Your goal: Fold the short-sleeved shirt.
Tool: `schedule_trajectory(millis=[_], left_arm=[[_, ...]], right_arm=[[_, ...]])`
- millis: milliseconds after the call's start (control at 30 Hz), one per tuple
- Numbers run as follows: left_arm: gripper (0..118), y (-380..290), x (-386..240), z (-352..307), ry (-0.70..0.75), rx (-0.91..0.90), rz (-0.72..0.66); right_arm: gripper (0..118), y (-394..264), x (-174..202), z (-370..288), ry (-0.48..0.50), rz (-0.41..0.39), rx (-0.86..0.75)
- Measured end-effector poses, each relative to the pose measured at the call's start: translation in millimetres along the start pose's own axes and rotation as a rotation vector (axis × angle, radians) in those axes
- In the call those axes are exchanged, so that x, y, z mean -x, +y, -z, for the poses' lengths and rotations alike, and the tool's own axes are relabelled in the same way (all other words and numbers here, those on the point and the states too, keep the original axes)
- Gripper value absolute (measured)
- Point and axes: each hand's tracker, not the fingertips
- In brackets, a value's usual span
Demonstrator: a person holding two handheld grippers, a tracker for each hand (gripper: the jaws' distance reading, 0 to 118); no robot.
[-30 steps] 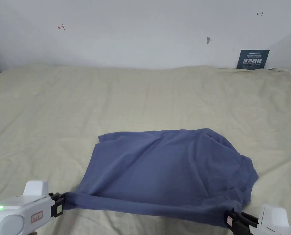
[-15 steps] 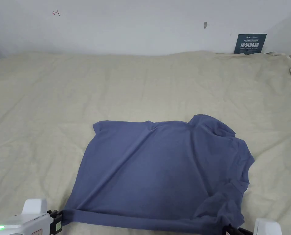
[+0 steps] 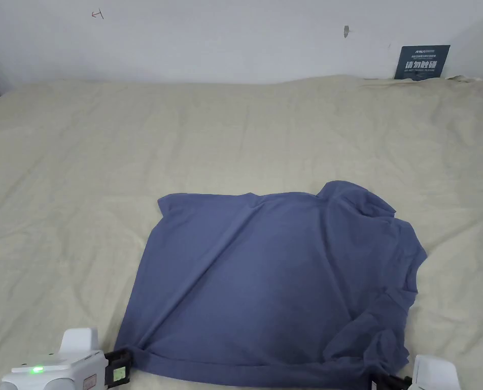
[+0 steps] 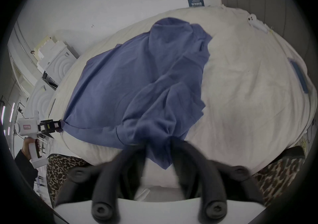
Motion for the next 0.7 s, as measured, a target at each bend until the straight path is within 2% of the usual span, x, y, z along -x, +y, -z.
schedule_trajectory(millis=[33,67,100,133,267,433,567,700], left_arm=[[97,1.7,-1.1,-4.1,-0.001,-0.009,-0.002],[107,4.4,-2.6,-9.3,-0.011,-0.025,-0.007],[111,7.5,-5.0,-16.9,-0.025,-0.05,-0.015],[112,10.8,-7.2,-23.9,-0.039,-0.079,-0.021],[112,29.8,-20.5,-55.6,-0.069,-0.212,-0.034],[112,57.7,-39.2,-89.8,-0.096,-0.323,-0.035],[112,72.7,-55.0,-117.3,-0.103,-0.449,-0.051],[110,74.5,-69.9,-135.0,-0.04,-0.577,-0.023]], right_arm=[[63,2.8,0.5,-5.0,0.004,0.002,-0.011],[79,7.0,0.5,-11.5,0.008,0.002,-0.031],[90,12.3,1.0,-19.2,0.018,0.009,-0.069],[96,17.6,1.7,-27.1,0.019,0.017,-0.111],[96,44.6,2.1,-58.2,0.018,0.027,-0.261],[96,75.5,7.9,-86.7,-0.027,-0.029,-0.396],[96,88.4,18.2,-104.0,-0.112,-0.097,-0.497],[96,90.2,24.7,-115.1,-0.211,-0.131,-0.599]])
